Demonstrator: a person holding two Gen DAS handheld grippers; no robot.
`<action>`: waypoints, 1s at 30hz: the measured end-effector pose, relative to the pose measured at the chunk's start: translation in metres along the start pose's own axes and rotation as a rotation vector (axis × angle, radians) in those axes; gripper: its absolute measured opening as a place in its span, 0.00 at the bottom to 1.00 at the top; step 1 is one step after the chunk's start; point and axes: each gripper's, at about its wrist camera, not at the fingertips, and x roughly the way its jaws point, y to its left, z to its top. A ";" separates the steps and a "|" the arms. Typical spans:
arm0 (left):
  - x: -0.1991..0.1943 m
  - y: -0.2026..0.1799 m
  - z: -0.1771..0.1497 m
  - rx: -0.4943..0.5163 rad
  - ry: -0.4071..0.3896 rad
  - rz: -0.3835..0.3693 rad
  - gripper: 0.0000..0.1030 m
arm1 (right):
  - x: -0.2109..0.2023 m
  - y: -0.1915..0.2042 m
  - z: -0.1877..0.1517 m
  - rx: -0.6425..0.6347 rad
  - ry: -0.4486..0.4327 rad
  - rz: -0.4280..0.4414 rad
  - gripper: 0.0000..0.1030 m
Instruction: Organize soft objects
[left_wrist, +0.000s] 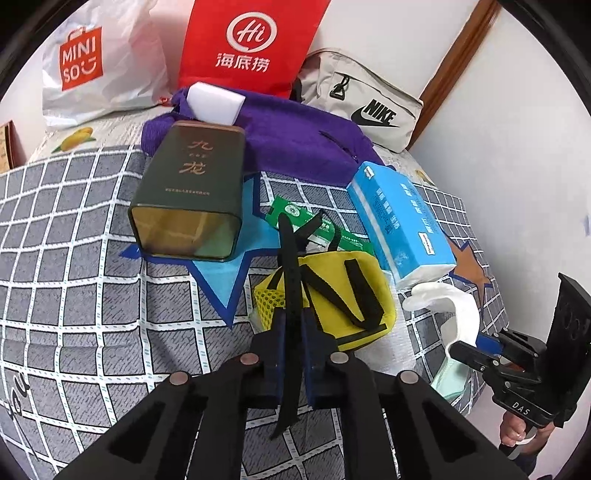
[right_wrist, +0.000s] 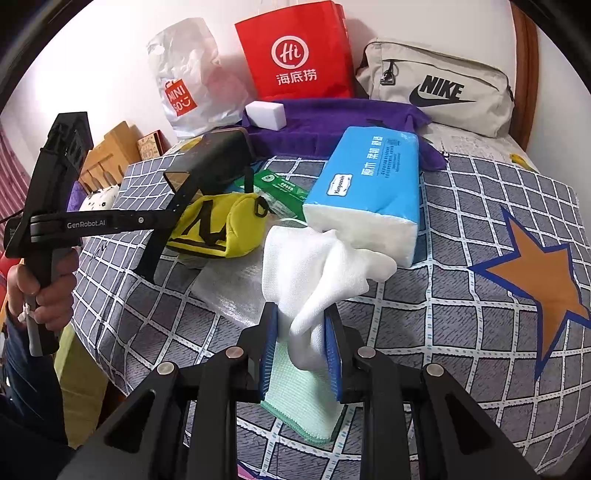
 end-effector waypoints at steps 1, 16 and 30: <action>0.000 -0.004 0.000 0.014 -0.001 0.002 0.07 | 0.000 0.000 0.000 0.000 -0.002 0.001 0.24; 0.022 -0.015 0.003 0.054 0.036 0.093 0.07 | 0.019 -0.002 -0.003 0.006 0.041 -0.012 0.27; -0.006 -0.010 0.007 0.020 -0.014 0.035 0.04 | -0.005 -0.006 0.004 0.009 -0.028 0.003 0.20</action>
